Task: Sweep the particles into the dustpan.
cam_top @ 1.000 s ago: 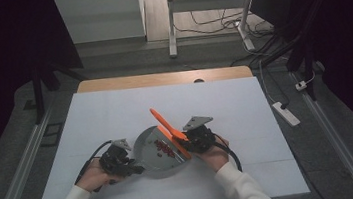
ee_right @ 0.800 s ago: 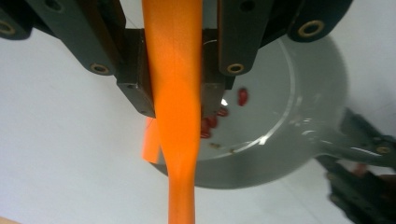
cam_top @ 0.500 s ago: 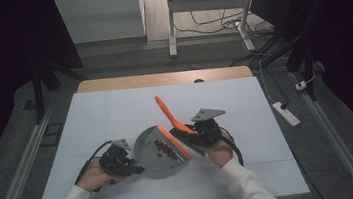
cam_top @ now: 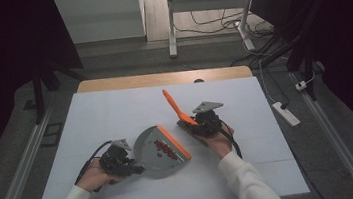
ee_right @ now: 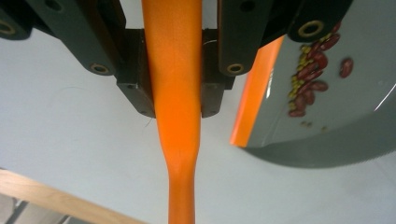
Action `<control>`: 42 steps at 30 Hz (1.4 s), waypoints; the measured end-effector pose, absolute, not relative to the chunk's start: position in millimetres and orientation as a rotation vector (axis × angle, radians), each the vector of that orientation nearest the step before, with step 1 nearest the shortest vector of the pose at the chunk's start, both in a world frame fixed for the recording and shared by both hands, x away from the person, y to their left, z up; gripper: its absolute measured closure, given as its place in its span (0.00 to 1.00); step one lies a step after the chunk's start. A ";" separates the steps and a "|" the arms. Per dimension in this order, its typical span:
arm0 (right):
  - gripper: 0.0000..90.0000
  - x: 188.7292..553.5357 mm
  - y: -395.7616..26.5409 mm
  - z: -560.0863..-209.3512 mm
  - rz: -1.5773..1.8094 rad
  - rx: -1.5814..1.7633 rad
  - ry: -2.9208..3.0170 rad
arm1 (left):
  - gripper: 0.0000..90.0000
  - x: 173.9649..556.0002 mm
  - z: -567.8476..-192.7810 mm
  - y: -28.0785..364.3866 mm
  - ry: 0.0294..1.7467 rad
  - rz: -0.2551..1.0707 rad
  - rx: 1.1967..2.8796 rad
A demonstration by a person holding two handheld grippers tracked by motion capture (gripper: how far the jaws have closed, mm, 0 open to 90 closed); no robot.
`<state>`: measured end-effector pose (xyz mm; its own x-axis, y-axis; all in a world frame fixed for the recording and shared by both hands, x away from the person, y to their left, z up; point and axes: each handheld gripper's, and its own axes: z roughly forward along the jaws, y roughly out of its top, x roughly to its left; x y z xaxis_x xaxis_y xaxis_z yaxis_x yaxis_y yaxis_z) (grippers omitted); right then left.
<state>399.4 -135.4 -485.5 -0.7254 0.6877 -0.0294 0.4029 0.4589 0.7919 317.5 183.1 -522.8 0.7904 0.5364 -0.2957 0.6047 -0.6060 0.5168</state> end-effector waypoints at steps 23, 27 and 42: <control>0.77 372.7 -102.4 -481.5 1.306 0.840 2.466 | 0.68 314.5 -522.4 183.5 0.843 -0.113 2.356; 0.77 374.7 -112.6 -474.8 1.329 0.869 2.420 | 0.68 314.3 -522.7 184.6 0.849 -0.095 2.345; 0.77 372.4 -139.2 -459.5 1.359 0.876 2.374 | 0.68 306.0 -517.3 191.5 0.887 -0.002 2.273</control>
<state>372.4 -139.2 -459.5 -0.7812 0.6210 0.0638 0.3694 0.3775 0.8491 306.0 191.5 -517.3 0.7667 0.5969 -0.2365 0.5982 -0.5303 0.6008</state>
